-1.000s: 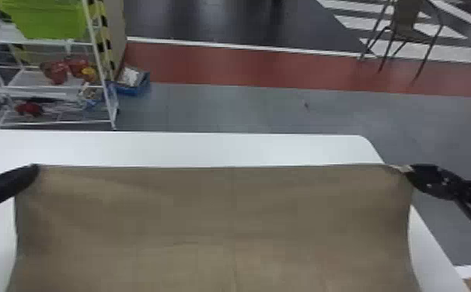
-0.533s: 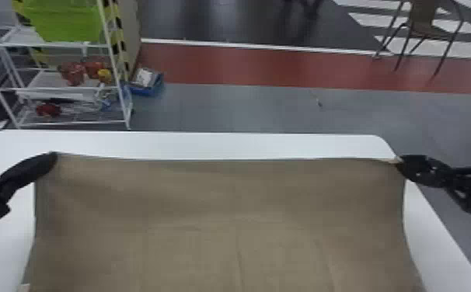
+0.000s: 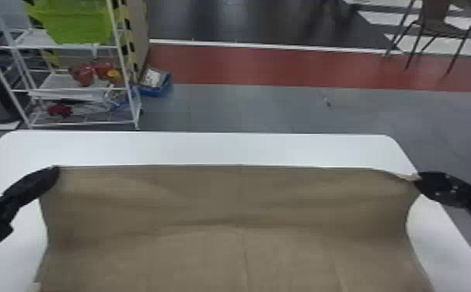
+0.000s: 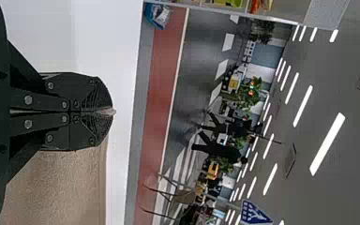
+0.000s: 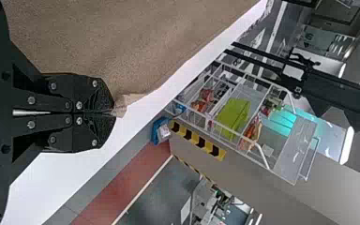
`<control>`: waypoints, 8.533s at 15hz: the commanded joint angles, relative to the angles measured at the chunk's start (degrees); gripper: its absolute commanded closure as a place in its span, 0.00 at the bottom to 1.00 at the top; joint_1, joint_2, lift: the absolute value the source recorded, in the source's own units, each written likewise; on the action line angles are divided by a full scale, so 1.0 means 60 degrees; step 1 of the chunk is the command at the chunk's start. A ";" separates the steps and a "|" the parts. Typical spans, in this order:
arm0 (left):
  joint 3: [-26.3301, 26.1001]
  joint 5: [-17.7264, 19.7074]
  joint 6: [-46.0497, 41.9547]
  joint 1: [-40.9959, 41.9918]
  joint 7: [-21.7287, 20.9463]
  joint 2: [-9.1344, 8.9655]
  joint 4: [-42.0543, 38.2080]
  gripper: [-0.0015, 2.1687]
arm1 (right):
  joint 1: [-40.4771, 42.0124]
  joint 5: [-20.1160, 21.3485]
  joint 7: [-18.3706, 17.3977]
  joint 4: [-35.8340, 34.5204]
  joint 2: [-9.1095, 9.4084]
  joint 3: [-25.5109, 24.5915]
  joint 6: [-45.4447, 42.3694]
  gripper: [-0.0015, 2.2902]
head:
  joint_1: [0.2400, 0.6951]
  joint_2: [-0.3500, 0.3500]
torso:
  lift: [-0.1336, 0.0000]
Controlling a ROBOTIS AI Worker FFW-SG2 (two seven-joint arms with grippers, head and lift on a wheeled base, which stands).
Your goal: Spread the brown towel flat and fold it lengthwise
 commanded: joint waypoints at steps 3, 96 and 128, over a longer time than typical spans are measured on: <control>0.0420 0.0967 -0.0023 0.0596 -0.0417 -0.0085 -0.0163 0.67 | 0.0730 -0.1014 0.0031 0.0012 -0.0122 -0.0607 -0.0439 0.64 | 1.00 0.32 | 0.08; -0.0342 -0.0190 0.3112 0.1812 -0.1193 -0.0877 -0.2155 0.27 | -0.0134 0.1799 0.0031 -0.5305 -0.1528 0.9325 0.8878 0.39 | 1.00 0.78 | 0.08; -0.0693 -0.0322 0.3259 0.1695 -0.1120 -0.0877 -0.2112 0.27 | -0.0119 0.2736 0.0031 -0.6023 -0.1323 0.9779 0.9346 0.53 | 1.00 0.80 | 0.08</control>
